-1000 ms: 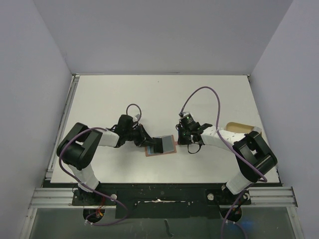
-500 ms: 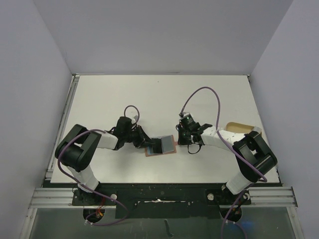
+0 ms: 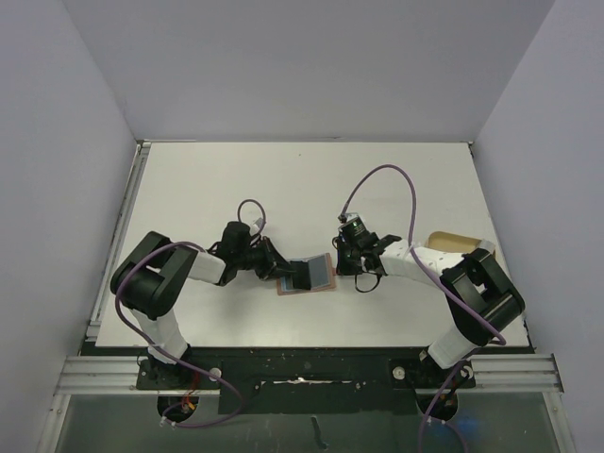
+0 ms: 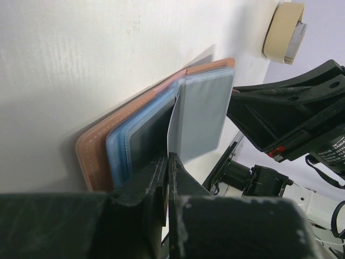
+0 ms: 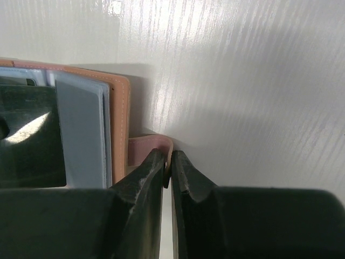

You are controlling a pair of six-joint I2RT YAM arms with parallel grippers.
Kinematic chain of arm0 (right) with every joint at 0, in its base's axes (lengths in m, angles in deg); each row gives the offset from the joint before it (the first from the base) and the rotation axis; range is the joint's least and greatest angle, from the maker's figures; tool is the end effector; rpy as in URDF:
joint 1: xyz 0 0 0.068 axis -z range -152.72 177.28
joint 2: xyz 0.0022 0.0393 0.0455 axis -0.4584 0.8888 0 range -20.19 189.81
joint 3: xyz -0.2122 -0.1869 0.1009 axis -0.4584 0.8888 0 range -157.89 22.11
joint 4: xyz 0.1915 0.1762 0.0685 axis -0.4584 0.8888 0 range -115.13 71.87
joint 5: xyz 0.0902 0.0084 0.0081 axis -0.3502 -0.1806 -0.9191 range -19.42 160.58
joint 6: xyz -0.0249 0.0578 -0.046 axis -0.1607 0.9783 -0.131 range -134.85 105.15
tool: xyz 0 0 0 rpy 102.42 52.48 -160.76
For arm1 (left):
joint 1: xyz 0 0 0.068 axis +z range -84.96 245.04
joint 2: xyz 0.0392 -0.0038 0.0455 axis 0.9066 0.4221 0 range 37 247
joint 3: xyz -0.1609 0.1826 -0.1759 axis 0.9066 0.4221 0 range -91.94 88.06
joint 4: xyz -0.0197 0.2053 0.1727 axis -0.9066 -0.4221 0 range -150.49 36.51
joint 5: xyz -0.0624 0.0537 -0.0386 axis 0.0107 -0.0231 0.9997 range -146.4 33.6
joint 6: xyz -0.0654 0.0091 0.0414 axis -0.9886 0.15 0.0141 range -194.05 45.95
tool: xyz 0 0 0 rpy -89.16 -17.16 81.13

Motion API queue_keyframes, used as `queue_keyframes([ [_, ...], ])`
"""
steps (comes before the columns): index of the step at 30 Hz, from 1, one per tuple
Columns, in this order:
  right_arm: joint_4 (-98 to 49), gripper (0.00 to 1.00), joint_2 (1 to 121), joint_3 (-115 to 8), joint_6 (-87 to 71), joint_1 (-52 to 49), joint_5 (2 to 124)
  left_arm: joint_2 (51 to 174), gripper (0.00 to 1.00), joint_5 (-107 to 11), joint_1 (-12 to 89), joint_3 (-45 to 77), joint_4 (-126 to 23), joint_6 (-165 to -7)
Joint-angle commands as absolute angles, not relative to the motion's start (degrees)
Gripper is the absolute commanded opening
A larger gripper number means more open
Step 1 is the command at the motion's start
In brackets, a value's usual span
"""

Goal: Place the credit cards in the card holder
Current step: Insert the credit card into the card holder.

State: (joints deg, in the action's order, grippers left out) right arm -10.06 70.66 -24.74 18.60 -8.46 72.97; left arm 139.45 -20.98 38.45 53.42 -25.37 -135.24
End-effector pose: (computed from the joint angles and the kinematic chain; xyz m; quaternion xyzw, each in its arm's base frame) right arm 0.2616 0.1849 0.1525 -0.0137 0.9635 0.1349 0.2309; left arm 0.2804 -0.1834 0.1053 -0.1331 0.8617 -0.4791 0.1010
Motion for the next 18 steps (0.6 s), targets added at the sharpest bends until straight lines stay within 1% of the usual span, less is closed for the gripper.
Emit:
queue_keyframes([
  [1,-11.44,0.08,70.81,-24.92,18.81,-9.19,72.68,140.55,0.00,-19.48,37.89,53.44,-20.15,-136.13],
  [5,-9.64,0.08,70.66,-25.45,19.05,-9.18,74.15,138.91,0.00,-19.35,37.70,53.81,-20.13,-136.17],
  [6,-7.96,0.11,70.44,-26.34,19.12,-9.19,75.08,138.46,0.00,-19.56,37.70,54.06,-20.39,-136.19],
  [7,-5.99,0.16,70.12,-27.37,19.14,-9.30,76.53,138.10,0.00,-19.69,37.70,54.20,-20.56,-136.12],
  [8,-4.42,0.19,69.48,-28.44,19.24,-9.28,77.37,137.85,0.00,-19.74,37.75,54.30,-20.84,-136.10],
  [12,-1.73,0.26,65.20,-31.21,19.19,-9.46,78.06,137.25,0.00,-19.92,37.70,54.01,-21.12,-136.12],
  [18,-5.45,0.26,64.13,-31.77,18.91,-9.46,74.33,137.99,0.00,-19.73,37.64,53.43,-20.43,-136.31],
])
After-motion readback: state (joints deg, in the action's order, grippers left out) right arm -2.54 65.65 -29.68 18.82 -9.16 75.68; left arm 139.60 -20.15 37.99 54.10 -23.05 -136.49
